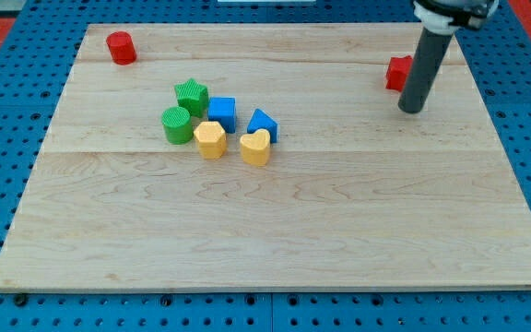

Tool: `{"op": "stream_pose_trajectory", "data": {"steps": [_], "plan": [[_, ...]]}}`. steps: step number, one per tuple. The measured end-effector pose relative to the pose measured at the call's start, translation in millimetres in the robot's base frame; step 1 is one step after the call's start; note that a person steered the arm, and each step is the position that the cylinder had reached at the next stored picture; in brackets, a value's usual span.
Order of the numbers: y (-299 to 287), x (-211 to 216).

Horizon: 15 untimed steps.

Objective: Push the red star to the top of the blue cube

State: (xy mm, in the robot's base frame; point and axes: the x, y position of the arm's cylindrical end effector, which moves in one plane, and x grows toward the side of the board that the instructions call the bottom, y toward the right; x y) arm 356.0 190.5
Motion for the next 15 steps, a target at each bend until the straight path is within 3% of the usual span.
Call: {"op": "stream_pose_trajectory", "data": {"steps": [2,4,6,7,9,12,13,15], "plan": [[59,-14],[0,-45],[-90,-30],[-86,-40],[-15,-86],[-50,-113],[-56,-110],[-122,-34]]}}
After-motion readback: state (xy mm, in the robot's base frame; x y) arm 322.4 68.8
